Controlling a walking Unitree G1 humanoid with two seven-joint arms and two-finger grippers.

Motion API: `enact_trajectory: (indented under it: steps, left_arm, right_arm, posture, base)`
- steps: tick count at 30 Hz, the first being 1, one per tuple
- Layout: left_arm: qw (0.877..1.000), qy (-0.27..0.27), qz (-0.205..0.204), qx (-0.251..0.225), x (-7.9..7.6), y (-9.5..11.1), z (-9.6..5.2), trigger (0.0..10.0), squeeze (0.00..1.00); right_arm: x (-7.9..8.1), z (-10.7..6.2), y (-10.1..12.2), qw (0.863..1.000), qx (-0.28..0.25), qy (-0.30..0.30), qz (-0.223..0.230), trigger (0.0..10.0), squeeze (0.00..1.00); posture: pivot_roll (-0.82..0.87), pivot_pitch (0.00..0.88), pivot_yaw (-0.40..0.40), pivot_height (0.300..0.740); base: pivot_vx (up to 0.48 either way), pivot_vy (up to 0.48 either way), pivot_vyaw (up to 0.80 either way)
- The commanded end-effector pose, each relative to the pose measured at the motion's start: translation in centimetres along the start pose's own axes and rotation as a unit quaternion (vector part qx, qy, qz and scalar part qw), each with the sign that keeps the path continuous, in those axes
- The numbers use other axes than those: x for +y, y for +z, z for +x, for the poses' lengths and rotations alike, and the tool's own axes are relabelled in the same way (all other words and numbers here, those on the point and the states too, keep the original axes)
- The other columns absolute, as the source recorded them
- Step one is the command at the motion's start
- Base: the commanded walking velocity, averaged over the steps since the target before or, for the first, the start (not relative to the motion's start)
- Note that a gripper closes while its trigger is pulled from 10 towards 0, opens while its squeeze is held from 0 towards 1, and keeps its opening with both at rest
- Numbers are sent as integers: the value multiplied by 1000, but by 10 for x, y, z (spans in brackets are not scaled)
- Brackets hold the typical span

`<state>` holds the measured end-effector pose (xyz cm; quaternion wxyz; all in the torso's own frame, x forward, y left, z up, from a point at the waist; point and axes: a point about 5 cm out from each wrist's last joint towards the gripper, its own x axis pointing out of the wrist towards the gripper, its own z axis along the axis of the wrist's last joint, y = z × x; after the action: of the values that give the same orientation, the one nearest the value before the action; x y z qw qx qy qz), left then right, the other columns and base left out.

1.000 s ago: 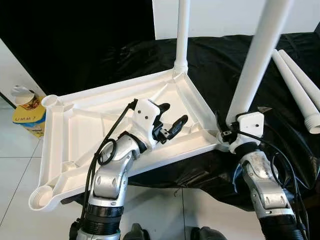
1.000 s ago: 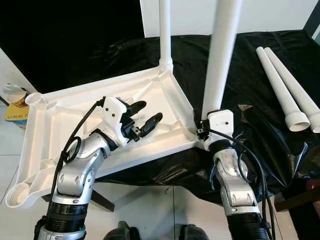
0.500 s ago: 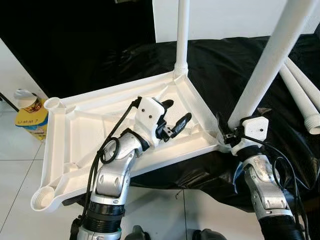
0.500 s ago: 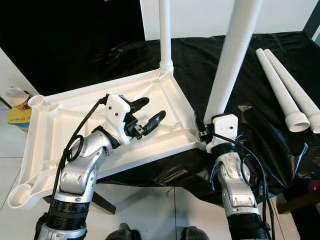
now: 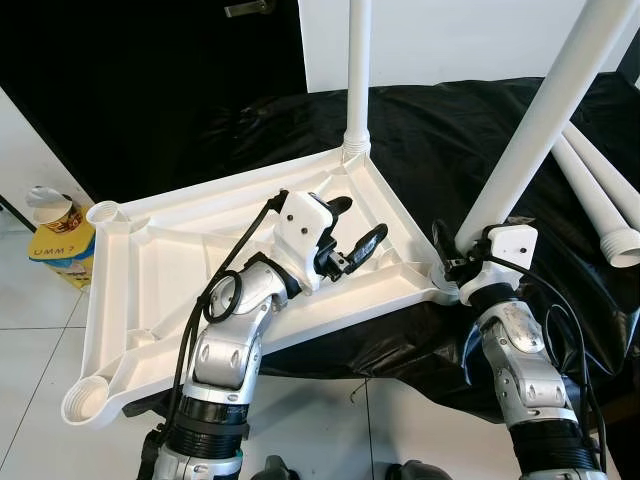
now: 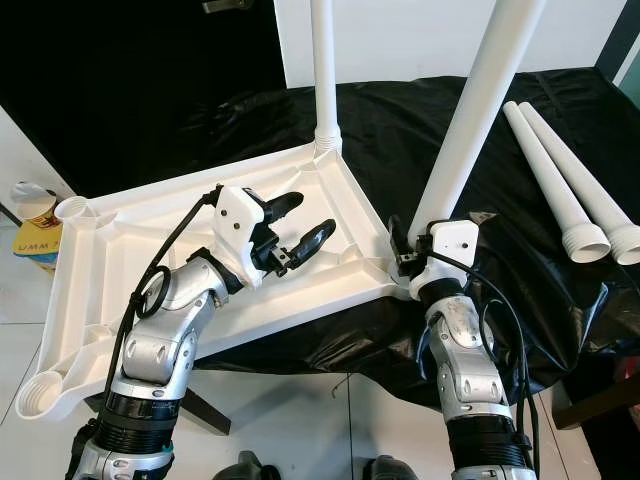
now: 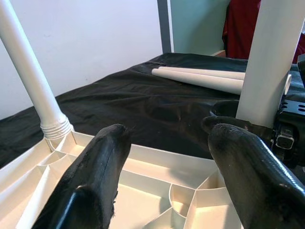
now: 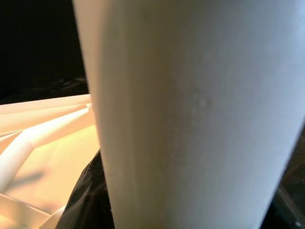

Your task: Building children table

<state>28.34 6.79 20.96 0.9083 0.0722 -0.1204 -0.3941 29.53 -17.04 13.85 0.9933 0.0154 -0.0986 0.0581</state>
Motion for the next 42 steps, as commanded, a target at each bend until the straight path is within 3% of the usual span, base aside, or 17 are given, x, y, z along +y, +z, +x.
enact_trajectory:
  steps: [1,13,17,19,23,30,42]
  left_arm:
    - [1000,18,6,1,2,-1,0,10000,0]
    - [1000,15,7,-2,-2,-2,-1,10000,0]
    - [1000,12,12,-6,-4,-1,-2,10000,0]
    - [1000,9,20,-12,-7,-1,-3,10000,0]
    - [1000,8,25,-18,-10,0,-3,10000,0]
    - [999,11,25,-20,-11,0,-4,10000,0]
    - [999,11,25,-24,-14,-1,-5,10000,0]
  right_arm:
    - [1,-13,-33,996,87,-12,19,10000,0]
    - [3,-16,-35,995,96,-30,28,10000,0]
    - [0,-15,-32,991,92,-90,30,10000,0]
    - [1,-15,-30,981,91,-170,26,10000,0]
    - [11,-15,-27,967,80,-239,27,10000,0]
    - [24,-14,-21,972,62,-227,4,10000,0]
    - [26,-17,-24,973,72,-221,4,10000,0]
  posture:
    - [-2,77,70,740]
    - [0,77,59,740]
    - [6,73,51,740]
    - [12,68,43,740]
    - [16,64,35,740]
    - [17,60,23,740]
    - [19,59,16,740]
  base:
    - [0,0,0]
    - [0,0,0]
    - [0,0,0]
    - [0,0,0]
    - [0,0,0]
    - [0,0,0]
    - [0,0,0]
